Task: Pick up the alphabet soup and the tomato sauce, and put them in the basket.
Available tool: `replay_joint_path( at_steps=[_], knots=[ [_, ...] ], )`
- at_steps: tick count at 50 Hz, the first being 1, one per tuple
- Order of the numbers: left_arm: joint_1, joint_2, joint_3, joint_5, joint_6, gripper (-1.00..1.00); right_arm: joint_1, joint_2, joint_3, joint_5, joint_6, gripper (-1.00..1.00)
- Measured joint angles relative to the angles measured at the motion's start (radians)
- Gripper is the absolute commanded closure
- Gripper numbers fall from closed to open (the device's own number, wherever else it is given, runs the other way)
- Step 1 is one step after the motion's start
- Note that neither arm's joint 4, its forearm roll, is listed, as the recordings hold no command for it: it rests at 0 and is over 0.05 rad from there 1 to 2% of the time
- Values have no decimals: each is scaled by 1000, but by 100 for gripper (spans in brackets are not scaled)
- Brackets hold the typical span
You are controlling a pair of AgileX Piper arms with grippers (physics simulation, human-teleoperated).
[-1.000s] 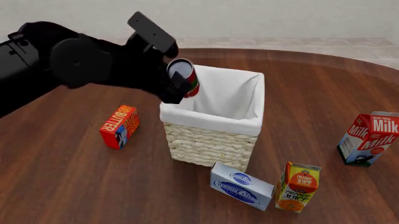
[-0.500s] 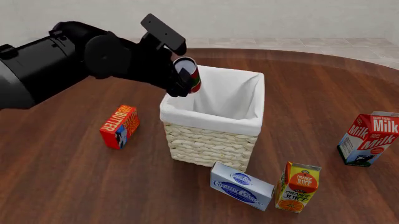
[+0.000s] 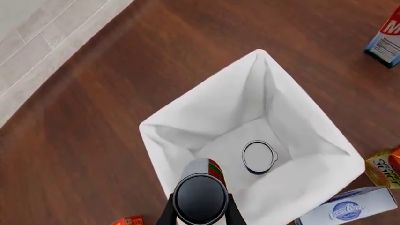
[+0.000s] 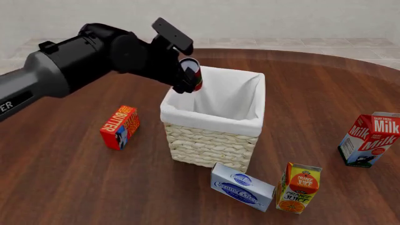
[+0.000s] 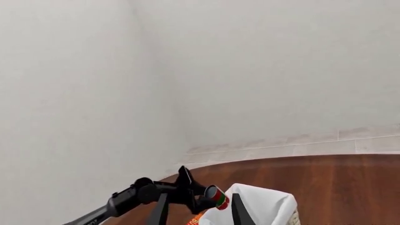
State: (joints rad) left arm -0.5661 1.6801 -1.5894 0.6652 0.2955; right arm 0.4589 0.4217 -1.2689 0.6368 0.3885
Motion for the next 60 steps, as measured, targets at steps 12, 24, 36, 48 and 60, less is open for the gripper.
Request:
replay_joint_path(
  at_steps=[12, 24, 36, 48, 60],
  knots=[
    [3, 50, -40, 4, 3, 100, -9, -14, -8, 21, 2, -100],
    [0, 89, -61, 4, 4, 100, -18, -24, -7, 30, 4, -100],
    [-7, 122, -75, 3, 9, 100, -27, -25, -6, 30, 6, -100],
    [-7, 156, -88, 1, 17, 100, -35, -19, 24, -3, 9, -100],
    [-9, 184, -96, -3, 18, 100, -41, -22, 62, -35, 11, -100]
  ],
)
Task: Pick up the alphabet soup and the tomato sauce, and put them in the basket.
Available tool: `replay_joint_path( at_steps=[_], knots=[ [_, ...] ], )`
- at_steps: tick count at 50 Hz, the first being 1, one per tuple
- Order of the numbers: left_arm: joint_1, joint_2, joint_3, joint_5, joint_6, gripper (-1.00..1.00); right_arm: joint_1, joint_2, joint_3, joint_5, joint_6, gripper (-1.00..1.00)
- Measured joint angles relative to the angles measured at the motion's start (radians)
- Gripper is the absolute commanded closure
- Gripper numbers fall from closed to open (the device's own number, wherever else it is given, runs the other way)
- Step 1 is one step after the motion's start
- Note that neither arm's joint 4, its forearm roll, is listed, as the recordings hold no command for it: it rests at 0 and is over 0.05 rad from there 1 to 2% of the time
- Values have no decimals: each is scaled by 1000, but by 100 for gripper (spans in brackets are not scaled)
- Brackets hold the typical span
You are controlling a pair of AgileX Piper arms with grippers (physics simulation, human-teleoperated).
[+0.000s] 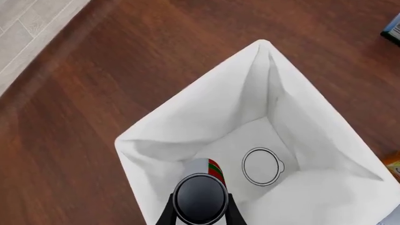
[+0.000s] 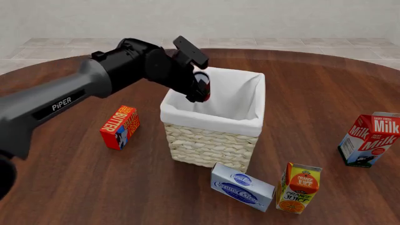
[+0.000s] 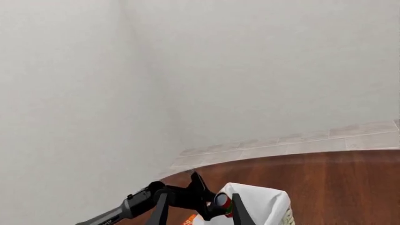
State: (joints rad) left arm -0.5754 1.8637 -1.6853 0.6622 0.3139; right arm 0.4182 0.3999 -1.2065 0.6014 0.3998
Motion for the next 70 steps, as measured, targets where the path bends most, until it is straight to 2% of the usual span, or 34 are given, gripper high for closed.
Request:
replay_joint_path(
  at_steps=[15, 16, 45, 70],
  knots=[
    [-3, 24, -8, -3, 1, 100, -7, -14, 47, -34, 0, -100],
    [-3, 26, -8, -3, 1, -100, -7, -15, 50, -36, 0, -100],
    [5, 39, -17, 0, 15, -100, -9, -35, 116, -89, -1, -100],
    [10, 25, -7, 1, 18, -100, -6, -39, 119, -93, -2, -100]
  ],
)
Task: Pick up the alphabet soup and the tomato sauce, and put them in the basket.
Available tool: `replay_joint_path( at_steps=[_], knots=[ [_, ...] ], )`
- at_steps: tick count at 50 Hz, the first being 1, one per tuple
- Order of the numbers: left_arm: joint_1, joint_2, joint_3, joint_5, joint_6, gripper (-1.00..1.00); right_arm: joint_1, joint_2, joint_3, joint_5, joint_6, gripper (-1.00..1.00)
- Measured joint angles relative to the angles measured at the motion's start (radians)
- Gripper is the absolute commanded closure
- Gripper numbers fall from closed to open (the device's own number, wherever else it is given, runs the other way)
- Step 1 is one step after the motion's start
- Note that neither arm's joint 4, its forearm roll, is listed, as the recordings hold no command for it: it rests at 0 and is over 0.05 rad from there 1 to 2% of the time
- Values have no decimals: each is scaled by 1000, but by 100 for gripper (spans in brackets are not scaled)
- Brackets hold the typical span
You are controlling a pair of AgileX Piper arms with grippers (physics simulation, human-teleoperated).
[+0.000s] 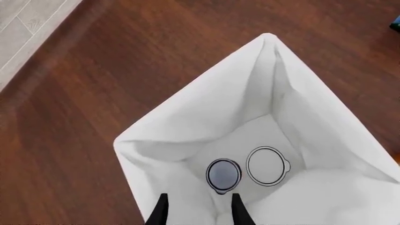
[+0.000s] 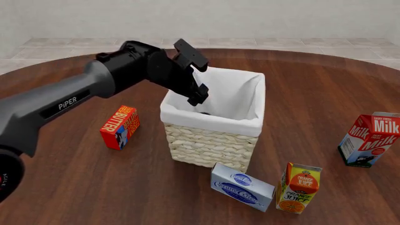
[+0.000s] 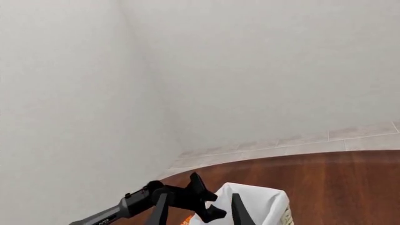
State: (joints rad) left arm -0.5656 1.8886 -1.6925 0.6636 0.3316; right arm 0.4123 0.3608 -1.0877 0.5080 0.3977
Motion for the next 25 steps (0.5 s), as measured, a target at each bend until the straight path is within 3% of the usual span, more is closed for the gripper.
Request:
replay_joint_path(
  at_steps=[25],
  knots=[
    [-8, -96, 24, 31, 1, -100, 15, -1, -83, 76, -6, -100]
  ],
)
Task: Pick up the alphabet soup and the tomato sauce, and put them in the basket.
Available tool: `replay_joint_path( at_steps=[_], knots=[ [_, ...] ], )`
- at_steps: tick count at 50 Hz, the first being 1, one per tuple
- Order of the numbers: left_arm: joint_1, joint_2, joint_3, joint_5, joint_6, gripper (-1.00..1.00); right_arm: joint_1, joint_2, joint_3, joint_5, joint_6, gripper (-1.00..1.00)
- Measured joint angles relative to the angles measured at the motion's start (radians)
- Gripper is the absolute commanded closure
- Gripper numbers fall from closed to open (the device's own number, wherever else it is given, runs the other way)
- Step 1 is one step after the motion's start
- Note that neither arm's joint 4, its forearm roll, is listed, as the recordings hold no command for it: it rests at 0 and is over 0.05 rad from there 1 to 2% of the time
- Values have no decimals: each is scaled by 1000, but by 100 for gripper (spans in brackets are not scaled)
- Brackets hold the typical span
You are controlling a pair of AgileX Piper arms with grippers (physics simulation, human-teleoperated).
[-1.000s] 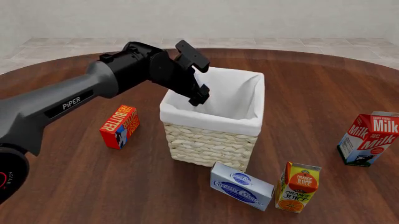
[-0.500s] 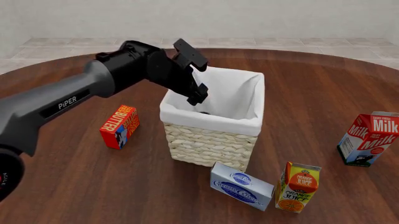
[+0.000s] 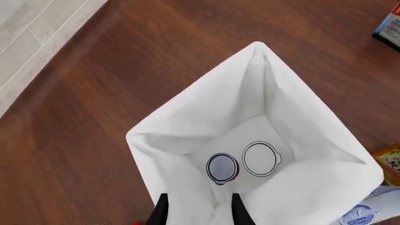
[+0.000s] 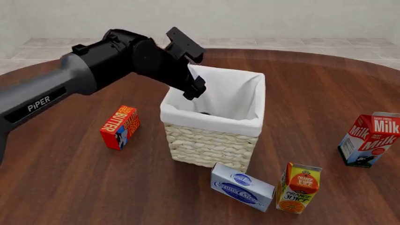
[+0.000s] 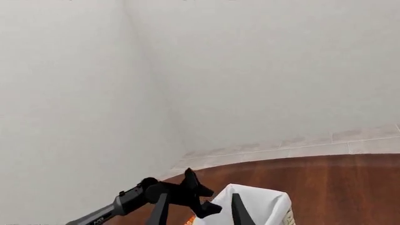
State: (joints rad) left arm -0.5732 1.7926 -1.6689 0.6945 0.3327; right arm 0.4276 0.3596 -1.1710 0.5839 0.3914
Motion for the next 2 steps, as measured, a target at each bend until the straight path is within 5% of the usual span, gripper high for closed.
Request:
replay_joint_path(
  at_steps=[2],
  knots=[
    [-2, -8, -3, 5, -1, -100, 2, 1, -14, 12, -1, -100]
  ],
)
